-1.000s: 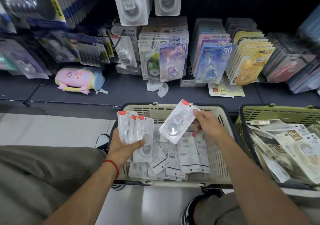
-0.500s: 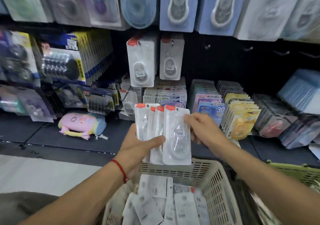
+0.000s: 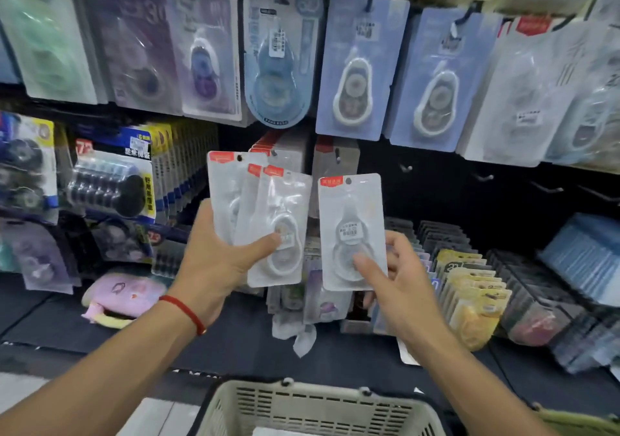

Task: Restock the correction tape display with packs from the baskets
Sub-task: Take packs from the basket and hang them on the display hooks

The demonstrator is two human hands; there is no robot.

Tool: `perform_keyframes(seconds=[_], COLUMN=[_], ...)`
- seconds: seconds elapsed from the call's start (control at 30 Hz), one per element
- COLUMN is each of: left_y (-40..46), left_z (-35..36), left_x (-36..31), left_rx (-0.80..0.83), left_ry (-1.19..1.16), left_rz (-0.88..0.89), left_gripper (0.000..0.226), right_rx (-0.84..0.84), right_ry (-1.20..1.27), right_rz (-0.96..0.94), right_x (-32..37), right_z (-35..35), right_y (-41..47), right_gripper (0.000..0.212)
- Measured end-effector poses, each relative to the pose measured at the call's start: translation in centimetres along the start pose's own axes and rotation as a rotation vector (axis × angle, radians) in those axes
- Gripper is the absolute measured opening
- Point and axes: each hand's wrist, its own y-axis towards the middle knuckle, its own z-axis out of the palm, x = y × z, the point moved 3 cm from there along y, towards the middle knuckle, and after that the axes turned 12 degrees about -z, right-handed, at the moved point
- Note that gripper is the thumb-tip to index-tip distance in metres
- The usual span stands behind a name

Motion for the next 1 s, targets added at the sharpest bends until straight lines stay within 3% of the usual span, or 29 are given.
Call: perform_keyframes(seconds=[0.17,0.53,0.6,0.67,0.73,0.83,0.9,1.0], left_y=[0.8,0.3,0.2,0.1,-0.2,-1.2,-1.8,-1.8], left_z=[-0.7,-0.9,-0.7,-0.4,0.1,1.6,2.6,3.0], left_x=[0.3,-0.3,-0.5,-0.6,-0.4,0.6,1.4,1.6], left_rx=[-0.132,-0.144,-0.157,-0.149,-0.111,0.03,0.103,0.151], left_ry=[-0.032,-0.031,-0.039,-0.045,-0.065,-0.114,-0.135,-0.192], left_rz=[0.092,0.151,0.158,0.152,0.118,0.022,-0.037,-0.082], left_gripper=[0.074,0.075,0.074,0.073,0.072,0.077,0.079,0.078], right_rx=[-0.047,-0.068,-0.038,0.032,0.092,0.198,0.257,0.178], right_ry=[-0.021,0.138,0.053,-0.281,-0.475,-0.141,-0.016,0.048], right_rz=[-0.085,-0.157,-0.051,0.092,0.097,0.06,0.062,0.077], right_x=[-0.2,1.2,0.7,-0.2,-0.6,-0.2,-0.4,-0.5], right_z=[0.2,2.0,2.3,2.0,2.0,3.2,4.0,4.0], right_y=[2.5,3.3,3.5,3.4,2.9,2.0,1.4,1.4], right_gripper=[0.027,0.041,0.059,0.078,0.07,0.039,0.046,0.056])
